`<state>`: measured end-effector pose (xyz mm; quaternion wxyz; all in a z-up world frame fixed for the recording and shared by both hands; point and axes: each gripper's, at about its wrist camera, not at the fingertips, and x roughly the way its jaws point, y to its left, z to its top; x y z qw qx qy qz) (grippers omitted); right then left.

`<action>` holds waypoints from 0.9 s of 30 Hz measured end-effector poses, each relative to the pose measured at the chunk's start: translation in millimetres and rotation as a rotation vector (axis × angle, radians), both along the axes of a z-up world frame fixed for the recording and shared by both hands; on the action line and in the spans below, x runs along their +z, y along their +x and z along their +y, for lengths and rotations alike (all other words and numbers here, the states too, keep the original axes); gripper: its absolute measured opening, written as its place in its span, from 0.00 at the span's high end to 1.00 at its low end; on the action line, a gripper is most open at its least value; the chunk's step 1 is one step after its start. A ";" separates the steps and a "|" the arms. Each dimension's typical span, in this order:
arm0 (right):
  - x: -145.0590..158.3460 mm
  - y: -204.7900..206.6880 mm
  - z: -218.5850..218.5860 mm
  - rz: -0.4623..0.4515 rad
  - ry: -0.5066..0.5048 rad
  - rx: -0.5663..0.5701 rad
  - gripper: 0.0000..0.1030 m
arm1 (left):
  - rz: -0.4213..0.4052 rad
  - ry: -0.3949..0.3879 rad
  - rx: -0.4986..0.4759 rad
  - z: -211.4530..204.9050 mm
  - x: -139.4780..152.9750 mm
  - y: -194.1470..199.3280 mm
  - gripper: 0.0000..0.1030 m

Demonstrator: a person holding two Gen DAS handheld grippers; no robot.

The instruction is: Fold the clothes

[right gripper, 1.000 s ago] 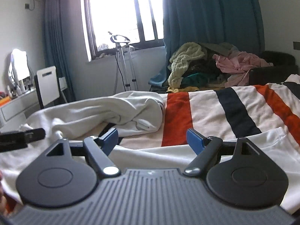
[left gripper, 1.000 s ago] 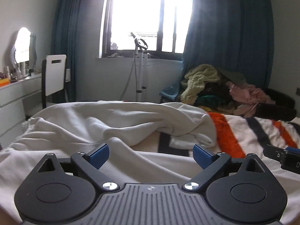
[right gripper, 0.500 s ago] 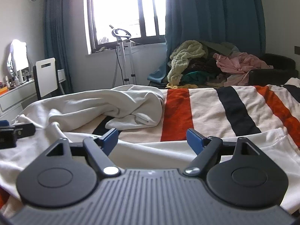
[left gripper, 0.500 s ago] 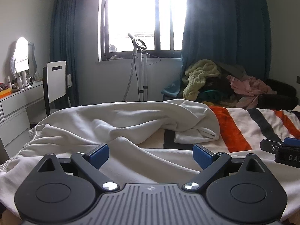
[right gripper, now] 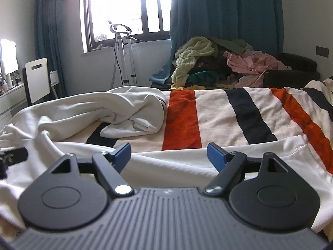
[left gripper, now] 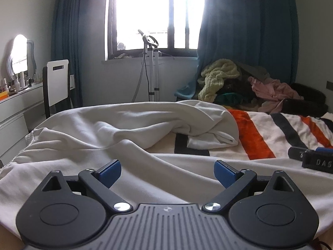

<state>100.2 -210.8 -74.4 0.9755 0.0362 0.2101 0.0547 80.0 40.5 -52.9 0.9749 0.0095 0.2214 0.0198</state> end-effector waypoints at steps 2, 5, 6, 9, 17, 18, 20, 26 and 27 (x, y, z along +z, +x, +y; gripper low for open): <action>0.9 -0.4 -0.9 0.002 0.007 0.001 0.20 | 0.010 -0.006 -0.003 -0.5 -4.2 1.8 0.06; 3.4 -0.6 -3.7 0.006 0.027 0.000 0.20 | 0.031 -0.012 -0.004 -1.4 -11.9 5.8 0.06; 4.4 -0.8 -5.2 0.006 0.035 -0.002 0.20 | 0.038 -0.013 -0.005 -1.8 -14.9 7.4 0.06; 7.5 -1.3 -9.5 0.005 0.061 -0.008 0.20 | 0.060 -0.015 -0.015 -4.8 -24.4 15.8 0.06; 11.4 -4.3 -31.2 -0.005 0.151 -0.064 0.20 | 0.059 -0.074 -0.058 -39.7 -29.4 91.5 0.06; 10.6 -3.2 -35.6 -0.005 0.164 -0.078 0.20 | 0.048 -0.078 -0.071 -47.6 -27.6 105.4 0.06; 5.8 2.3 -43.2 0.001 0.175 -0.112 0.20 | 0.048 -0.102 -0.085 -65.6 -28.9 140.7 0.06; -14.3 29.2 -63.5 0.035 0.194 -0.218 0.20 | 0.100 -0.183 -0.084 -117.0 -45.5 257.8 0.05; -17.7 35.0 -65.9 0.035 0.191 -0.235 0.20 | 0.120 -0.188 -0.062 -123.2 -51.4 277.6 0.05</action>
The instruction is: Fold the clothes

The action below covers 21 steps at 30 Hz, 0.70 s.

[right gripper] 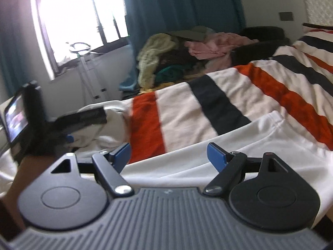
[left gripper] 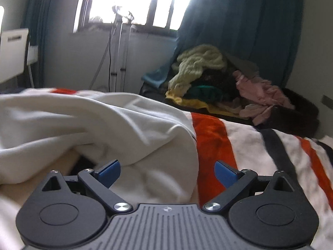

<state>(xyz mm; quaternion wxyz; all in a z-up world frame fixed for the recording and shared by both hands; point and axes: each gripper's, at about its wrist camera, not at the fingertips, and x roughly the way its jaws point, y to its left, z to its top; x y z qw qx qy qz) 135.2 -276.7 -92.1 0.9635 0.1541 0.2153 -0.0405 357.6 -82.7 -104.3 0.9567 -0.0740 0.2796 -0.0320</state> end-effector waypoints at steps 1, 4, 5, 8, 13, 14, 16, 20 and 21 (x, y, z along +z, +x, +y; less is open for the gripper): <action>-3.1 5.3 -2.2 0.002 -0.001 -0.014 0.20 | 0.022 -0.006 0.021 -4.7 -6.1 17.0 0.05; -13.8 18.5 -9.0 -0.003 0.010 -0.058 0.20 | 0.065 -0.017 0.089 -16.7 -23.5 61.6 0.05; -17.9 22.4 -11.4 -0.008 0.015 -0.076 0.20 | 0.066 -0.013 0.114 -20.2 -28.7 72.9 0.05; -26.5 28.4 -14.8 -0.032 0.006 -0.123 0.20 | 0.076 0.064 0.153 -35.9 -40.9 93.4 0.04; -38.3 41.1 -21.0 -0.016 0.021 -0.136 0.20 | 0.061 0.141 0.145 -43.5 -41.9 110.9 0.36; -40.7 43.7 -22.5 -0.008 0.027 -0.138 0.20 | 0.052 0.131 0.140 -41.0 -38.2 112.0 0.42; -41.9 45.6 -24.4 -0.005 0.038 -0.140 0.20 | 0.048 0.114 0.122 -35.0 -25.4 111.7 0.63; -36.7 41.8 -23.8 -0.032 0.025 -0.147 0.20 | 0.041 0.001 0.103 -13.8 9.2 107.7 0.78; -35.0 39.9 -23.5 -0.041 0.020 -0.149 0.20 | 0.034 -0.062 0.099 -3.6 20.2 105.5 0.79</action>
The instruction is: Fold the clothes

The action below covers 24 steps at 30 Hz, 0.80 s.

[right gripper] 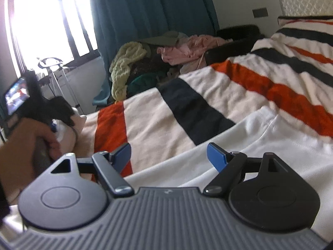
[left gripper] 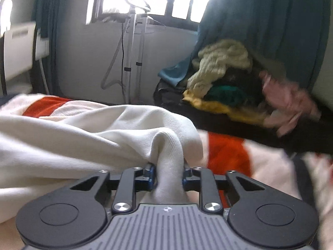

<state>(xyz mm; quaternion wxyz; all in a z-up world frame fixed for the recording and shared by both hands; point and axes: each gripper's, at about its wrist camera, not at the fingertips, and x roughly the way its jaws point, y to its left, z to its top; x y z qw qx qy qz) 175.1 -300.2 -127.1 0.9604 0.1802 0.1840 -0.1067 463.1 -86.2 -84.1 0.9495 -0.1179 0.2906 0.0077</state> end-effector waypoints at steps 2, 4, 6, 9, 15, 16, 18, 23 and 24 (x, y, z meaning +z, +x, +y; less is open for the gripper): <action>2.5 -3.1 0.1 -0.007 -0.004 -0.004 0.20 | -0.052 -0.151 -0.012 26.4 24.5 -7.0 0.80; 5.4 -6.0 0.5 -0.012 -0.009 -0.010 0.20 | -0.173 -0.319 -0.019 61.0 48.3 -19.3 0.80; 8.3 -7.5 2.0 -0.019 -0.018 -0.010 0.20 | -0.293 -0.483 -0.021 95.8 70.5 -31.3 0.80; 11.3 -10.5 6.9 -0.029 -0.041 0.003 0.20 | -0.401 -0.531 0.066 132.3 77.8 -43.1 0.78; 11.1 -7.2 13.7 -0.026 -0.074 0.022 0.20 | -0.184 -0.249 -0.004 127.2 31.4 -24.5 0.75; 10.3 -5.8 14.2 -0.021 -0.074 0.025 0.20 | -0.114 -0.190 -0.023 118.6 15.5 -19.7 0.72; 7.6 -3.6 14.4 -0.014 -0.069 0.036 0.20 | -0.059 -0.171 -0.017 110.8 -9.2 -22.4 0.62; 5.0 -0.9 16.6 -0.004 -0.057 0.063 0.20 | -0.035 -0.184 -0.018 108.6 -7.1 -41.3 0.22; 5.4 -1.0 17.7 -0.006 -0.059 0.068 0.20 | -0.036 -0.168 -0.025 108.7 -1.1 -47.7 0.21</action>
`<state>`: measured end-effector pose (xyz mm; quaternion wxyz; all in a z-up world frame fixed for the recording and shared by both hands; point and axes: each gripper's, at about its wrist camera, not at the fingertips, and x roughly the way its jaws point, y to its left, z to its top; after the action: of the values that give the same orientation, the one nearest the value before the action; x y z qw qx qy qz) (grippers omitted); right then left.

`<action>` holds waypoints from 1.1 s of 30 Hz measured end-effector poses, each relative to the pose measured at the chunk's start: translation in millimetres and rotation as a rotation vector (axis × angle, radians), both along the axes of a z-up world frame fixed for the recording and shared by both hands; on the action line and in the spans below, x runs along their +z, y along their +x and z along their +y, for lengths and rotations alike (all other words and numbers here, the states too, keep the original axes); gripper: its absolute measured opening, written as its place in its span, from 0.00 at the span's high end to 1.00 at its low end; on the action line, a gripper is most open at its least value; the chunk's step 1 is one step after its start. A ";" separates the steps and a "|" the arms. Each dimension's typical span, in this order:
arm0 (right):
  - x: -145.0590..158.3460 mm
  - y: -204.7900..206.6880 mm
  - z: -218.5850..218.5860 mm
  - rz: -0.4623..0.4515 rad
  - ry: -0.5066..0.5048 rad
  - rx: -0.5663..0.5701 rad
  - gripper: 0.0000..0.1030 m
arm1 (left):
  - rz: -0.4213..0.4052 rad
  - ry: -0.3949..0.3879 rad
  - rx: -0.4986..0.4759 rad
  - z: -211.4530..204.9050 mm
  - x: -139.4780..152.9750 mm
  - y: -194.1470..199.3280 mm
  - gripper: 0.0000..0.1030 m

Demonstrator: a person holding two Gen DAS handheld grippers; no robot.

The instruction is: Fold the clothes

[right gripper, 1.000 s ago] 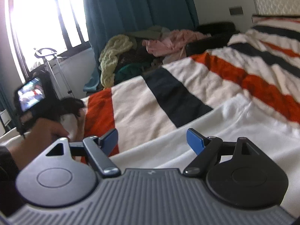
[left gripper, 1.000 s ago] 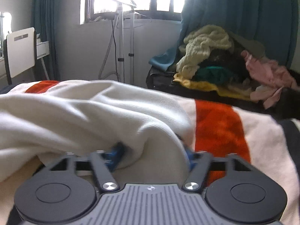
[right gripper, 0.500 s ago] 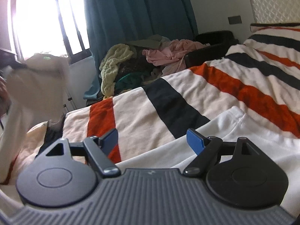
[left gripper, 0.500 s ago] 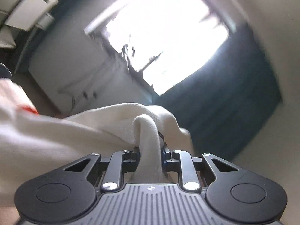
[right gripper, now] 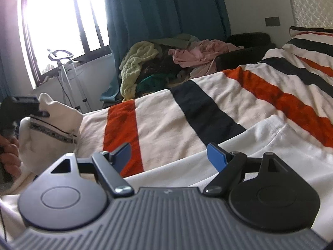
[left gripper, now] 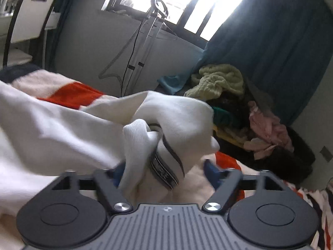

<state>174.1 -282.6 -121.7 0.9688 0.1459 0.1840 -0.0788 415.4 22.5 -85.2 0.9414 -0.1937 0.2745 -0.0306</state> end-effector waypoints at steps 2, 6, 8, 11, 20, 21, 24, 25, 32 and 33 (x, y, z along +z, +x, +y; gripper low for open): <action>1.8 -1.6 2.7 -0.008 -0.003 0.012 0.20 | -0.006 0.044 -0.025 0.8 14.4 -18.5 0.19; 7.3 -9.0 7.7 -0.033 -0.008 0.050 0.20 | -0.063 0.145 -0.078 0.1 54.8 -108.6 0.12; 10.4 -13.9 10.2 -0.043 0.004 0.084 0.20 | -0.099 0.206 -0.108 4.4 66.6 -155.6 0.10; 15.9 -23.2 16.5 -0.064 0.016 0.150 0.20 | -0.150 0.292 -0.141 1.3 73.9 -224.3 0.08; 33.4 -55.9 33.7 -0.098 -0.011 0.250 0.21 | -0.227 0.344 -0.124 15.3 47.4 -352.3 0.07; 35.0 -59.1 34.9 -0.099 -0.010 0.257 0.21 | -0.234 0.346 -0.124 17.4 46.0 -357.7 0.07; 38.2 -64.3 39.9 -0.097 -0.014 0.278 0.21 | -0.234 0.315 -0.124 28.9 43.9 -359.0 0.07; 38.5 -64.1 41.5 -0.092 -0.008 0.290 0.21 | -0.235 0.302 -0.114 32.5 43.9 -357.4 0.07; 24.2 -49.6 50.3 0.009 0.097 0.409 0.39 | -0.211 0.217 -0.053 56.0 39.6 -346.2 0.06; 20.5 -45.8 52.6 0.025 0.090 0.419 0.40 | -0.208 0.219 -0.040 56.9 38.4 -344.7 0.06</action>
<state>128.2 -229.9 -101.2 0.9542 0.1465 0.2257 0.1311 70.7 79.4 -46.8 0.9794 -0.0800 0.1810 -0.0393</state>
